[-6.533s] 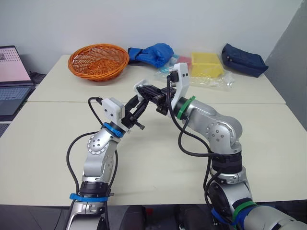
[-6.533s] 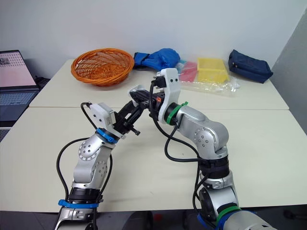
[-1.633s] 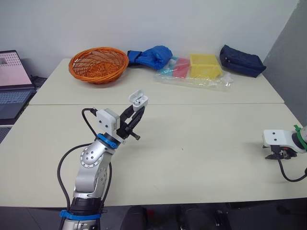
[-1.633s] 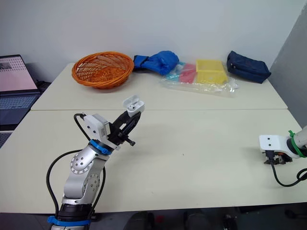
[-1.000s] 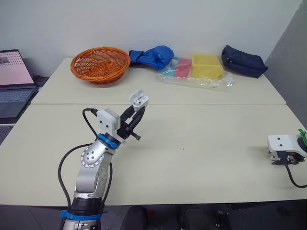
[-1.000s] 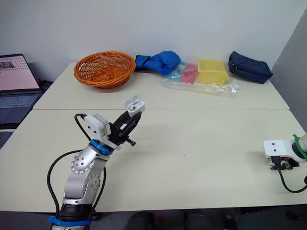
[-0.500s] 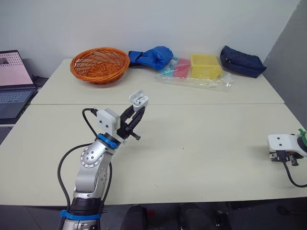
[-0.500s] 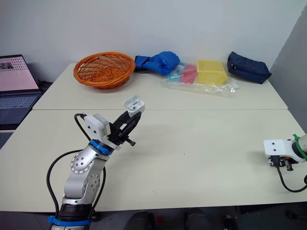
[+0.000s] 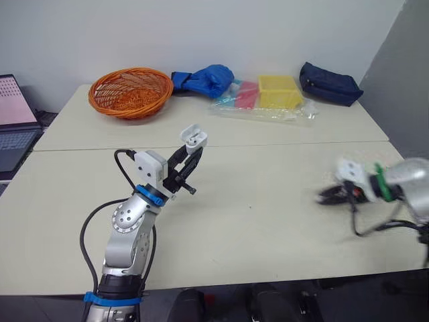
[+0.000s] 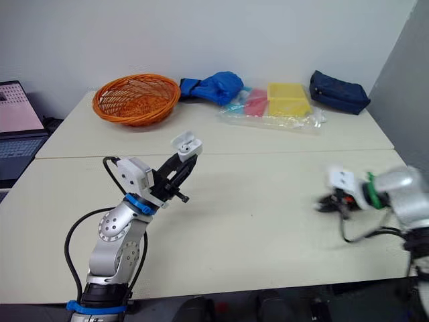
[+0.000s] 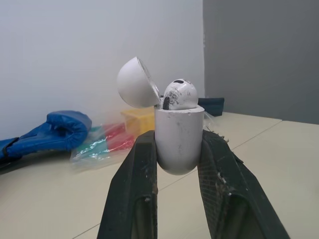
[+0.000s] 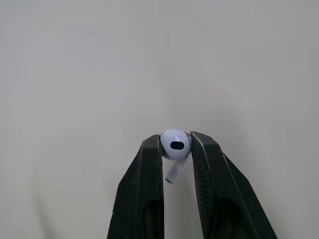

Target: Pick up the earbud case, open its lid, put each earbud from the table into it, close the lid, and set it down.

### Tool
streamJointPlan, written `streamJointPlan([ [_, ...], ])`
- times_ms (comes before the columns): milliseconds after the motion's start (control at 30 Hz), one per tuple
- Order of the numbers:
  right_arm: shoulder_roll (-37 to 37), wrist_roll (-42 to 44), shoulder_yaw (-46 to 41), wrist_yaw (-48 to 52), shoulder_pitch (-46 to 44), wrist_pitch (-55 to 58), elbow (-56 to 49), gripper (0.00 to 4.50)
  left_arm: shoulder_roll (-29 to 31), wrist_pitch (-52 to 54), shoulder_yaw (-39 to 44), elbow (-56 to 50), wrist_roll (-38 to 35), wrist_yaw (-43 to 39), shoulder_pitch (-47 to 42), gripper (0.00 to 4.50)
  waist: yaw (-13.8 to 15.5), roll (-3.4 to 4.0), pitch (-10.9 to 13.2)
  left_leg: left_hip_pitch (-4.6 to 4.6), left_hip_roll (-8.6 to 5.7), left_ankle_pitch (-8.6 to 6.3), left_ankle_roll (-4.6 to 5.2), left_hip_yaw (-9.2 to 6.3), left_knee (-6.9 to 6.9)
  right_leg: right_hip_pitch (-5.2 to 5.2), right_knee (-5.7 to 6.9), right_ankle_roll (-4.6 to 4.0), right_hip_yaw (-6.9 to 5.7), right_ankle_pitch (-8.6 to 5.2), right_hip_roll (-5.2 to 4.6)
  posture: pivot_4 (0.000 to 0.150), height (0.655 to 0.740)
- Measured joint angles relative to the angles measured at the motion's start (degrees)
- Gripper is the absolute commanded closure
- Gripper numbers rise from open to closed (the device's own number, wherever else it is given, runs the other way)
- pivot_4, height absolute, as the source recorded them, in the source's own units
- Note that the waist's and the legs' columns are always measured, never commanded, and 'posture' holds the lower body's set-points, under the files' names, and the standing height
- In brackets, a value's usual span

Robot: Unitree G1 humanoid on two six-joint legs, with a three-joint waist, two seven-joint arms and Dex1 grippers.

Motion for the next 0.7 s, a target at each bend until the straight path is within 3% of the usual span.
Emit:
streamJointPlan([
  [133,11.48,11.72,-7.21,-13.96,-7.50,18.42,-13.55,4.08,-0.36,0.27,-0.42,-0.02,-1.34,-0.12,-0.64,3.77,1.91,-0.06,-0.03,-0.11,0.00,0.00,-0.02,-0.05,0.00,0.06,0.05,-0.29,-0.37,-0.27,-0.11,0.150,0.7400],
  [300,27.64,13.36,-9.12,-31.67,-8.43,19.48,-18.09,4.08,-1.10,3.20,-1.94,-0.09,-4.15,-2.43,-0.98,3.77,1.86,-0.10,-0.06,-0.54,-0.04,0.00,-0.01,-0.04,-0.01,-0.31,0.04,-0.25,-0.38,-0.34,-0.19,0.150,0.7400],
  [400,29.96,13.17,-7.10,-35.52,-7.66,17.49,-18.35,4.08,-1.32,3.99,-3.01,-0.11,-4.63,-3.63,-2.05,3.77,1.92,-0.11,-0.07,-1.02,-0.07,0.00,-0.01,-0.02,0.09,-0.72,0.09,-0.34,-0.43,-0.23,-0.18,0.150,0.7400],
  [700,30.59,13.12,-4.73,-39.23,-7.15,12.08,-16.81,4.08,-1.20,4.50,-2.92,0.22,-5.07,-4.97,-5.07,3.77,1.43,-0.11,-0.07,-0.94,0.01,0.01,0.00,-0.03,0.04,-0.74,0.17,-0.20,-0.44,-0.33,-0.02,0.150,0.7400],
])
